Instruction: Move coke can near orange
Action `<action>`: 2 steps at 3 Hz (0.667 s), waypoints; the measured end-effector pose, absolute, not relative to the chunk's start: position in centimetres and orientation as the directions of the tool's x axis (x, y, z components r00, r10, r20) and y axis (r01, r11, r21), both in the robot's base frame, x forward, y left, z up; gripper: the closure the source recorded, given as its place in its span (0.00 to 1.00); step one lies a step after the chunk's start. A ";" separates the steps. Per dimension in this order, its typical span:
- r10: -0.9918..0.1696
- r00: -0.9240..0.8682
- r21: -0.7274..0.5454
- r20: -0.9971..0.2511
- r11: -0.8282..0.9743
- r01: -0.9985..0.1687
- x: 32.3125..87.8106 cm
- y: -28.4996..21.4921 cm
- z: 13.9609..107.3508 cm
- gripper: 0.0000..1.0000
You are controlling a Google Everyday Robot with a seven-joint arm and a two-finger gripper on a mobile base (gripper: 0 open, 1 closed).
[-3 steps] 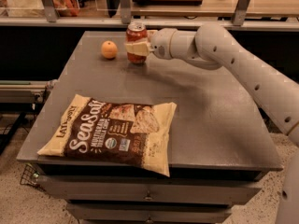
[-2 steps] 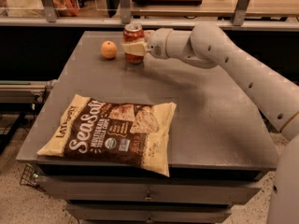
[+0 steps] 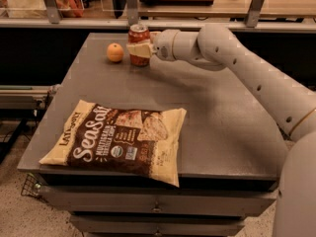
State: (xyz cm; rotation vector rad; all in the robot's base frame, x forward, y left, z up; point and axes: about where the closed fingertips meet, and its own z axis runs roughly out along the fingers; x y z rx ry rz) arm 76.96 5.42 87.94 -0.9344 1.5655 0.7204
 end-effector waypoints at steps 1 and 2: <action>-0.181 -0.066 -0.035 -0.981 0.503 -0.863 77.4 5.0 87.9 0.15; -0.175 -0.061 -0.037 -0.983 0.508 -0.861 77.7 4.2 88.1 0.00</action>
Offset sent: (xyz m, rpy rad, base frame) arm 0.0115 -0.0275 0.0046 0.0153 -0.0161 -0.0228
